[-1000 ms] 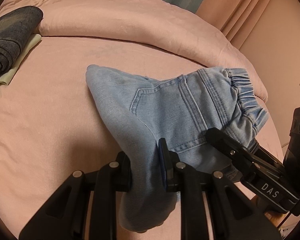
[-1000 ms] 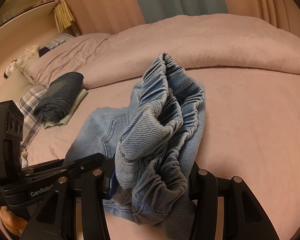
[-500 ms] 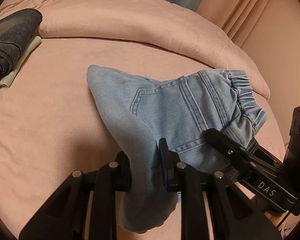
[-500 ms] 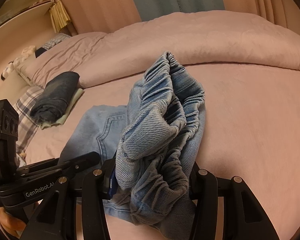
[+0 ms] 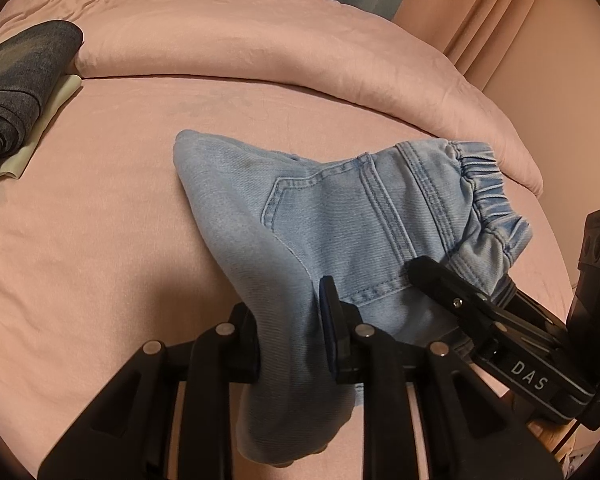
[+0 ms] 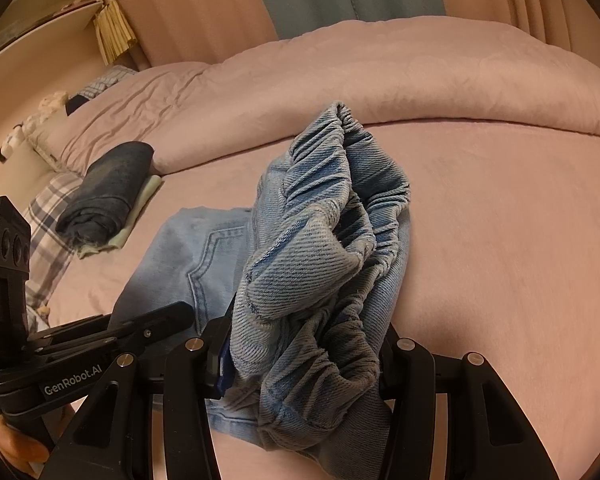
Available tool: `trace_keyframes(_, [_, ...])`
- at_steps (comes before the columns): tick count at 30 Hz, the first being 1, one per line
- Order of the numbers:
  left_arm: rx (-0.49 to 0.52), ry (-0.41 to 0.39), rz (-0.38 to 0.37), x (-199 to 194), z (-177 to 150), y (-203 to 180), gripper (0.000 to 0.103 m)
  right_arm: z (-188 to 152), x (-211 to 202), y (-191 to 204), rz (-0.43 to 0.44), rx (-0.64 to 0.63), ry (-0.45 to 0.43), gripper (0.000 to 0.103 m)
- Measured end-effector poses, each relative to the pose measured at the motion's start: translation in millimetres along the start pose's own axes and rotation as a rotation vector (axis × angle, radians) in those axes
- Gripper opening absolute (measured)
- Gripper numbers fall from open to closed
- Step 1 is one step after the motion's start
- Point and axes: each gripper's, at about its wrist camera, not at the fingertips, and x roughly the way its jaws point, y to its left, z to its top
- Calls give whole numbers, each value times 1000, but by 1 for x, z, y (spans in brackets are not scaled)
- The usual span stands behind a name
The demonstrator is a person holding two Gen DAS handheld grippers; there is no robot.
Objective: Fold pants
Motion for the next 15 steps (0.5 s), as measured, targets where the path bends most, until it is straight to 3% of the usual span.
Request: trace_keyframes(15, [17, 4, 17, 2, 0, -1, 21, -1, 4, -3, -10, -1, 10, 53])
